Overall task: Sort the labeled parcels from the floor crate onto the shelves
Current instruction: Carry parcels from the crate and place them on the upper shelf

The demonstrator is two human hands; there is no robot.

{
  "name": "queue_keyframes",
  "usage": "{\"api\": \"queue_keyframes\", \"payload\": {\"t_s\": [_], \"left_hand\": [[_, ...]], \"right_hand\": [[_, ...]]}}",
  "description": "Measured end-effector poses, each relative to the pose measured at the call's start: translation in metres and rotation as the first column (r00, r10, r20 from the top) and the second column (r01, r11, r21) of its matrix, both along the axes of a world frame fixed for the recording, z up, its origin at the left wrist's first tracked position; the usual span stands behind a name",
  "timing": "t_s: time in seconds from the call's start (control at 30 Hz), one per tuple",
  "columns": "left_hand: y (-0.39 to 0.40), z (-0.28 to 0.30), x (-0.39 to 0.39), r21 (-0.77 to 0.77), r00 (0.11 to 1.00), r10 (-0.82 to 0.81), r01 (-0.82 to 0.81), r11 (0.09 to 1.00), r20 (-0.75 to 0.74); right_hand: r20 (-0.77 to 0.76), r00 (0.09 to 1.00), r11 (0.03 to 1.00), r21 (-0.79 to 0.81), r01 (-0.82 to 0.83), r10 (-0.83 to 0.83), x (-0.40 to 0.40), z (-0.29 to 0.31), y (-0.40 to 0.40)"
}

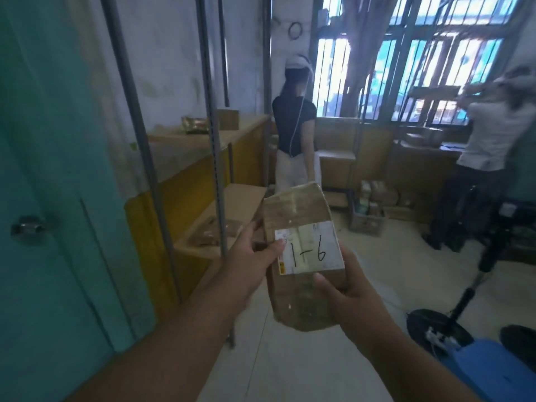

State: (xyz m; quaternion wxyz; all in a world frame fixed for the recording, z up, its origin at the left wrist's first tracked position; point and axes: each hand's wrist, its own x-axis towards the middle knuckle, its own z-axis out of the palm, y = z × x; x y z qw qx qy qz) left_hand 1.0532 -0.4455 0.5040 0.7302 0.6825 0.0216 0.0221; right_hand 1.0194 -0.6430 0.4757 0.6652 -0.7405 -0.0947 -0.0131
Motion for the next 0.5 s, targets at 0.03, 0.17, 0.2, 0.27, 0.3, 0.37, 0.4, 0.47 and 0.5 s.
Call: {"api": "queue_keyframes", "payload": {"t_s": [0.03,0.17,0.2,0.27,0.3,0.37,0.4,0.47,0.5], "left_hand": [[-0.013,0.000,0.024,-0.008,1.000,-0.002,0.002,1.000,0.011],[-0.051,0.014,0.113,0.017,0.998,0.014,-0.015,1.000,0.057],[-0.054,0.020,0.137,0.028,0.998,0.022,-0.024,0.999,0.066],[-0.055,0.032,0.185,0.077,0.996,0.040,-0.047,0.996,0.081],[-0.054,0.038,0.207,0.101,0.995,0.048,-0.057,0.993,0.093],[-0.050,0.049,0.252,0.123,0.990,0.080,-0.095,0.988,0.121],[-0.049,0.054,0.274,0.136,0.987,0.090,-0.108,0.985,0.132],[-0.047,0.063,0.318,0.160,0.982,0.103,-0.128,0.979,0.157],[-0.045,0.068,0.341,0.163,0.978,0.110,-0.139,0.977,0.175]], "right_hand": [[0.031,0.999,0.999,-0.025,0.032,-0.032,0.025,0.000,-0.011],[0.104,0.993,0.997,-0.046,0.061,-0.056,0.126,0.013,-0.051],[0.122,0.992,0.997,-0.051,0.051,-0.045,0.151,0.020,-0.058],[0.150,0.989,0.997,-0.068,0.029,-0.019,0.202,0.035,-0.066],[0.160,0.987,0.998,-0.069,0.013,-0.002,0.226,0.041,-0.069],[0.179,0.984,0.998,-0.068,-0.012,0.024,0.274,0.051,-0.070],[0.191,0.981,0.997,-0.081,-0.011,0.027,0.298,0.053,-0.068],[0.216,0.976,0.994,-0.113,0.000,0.024,0.349,0.057,-0.065],[0.233,0.972,0.993,-0.120,0.004,0.024,0.374,0.061,-0.062]]}}
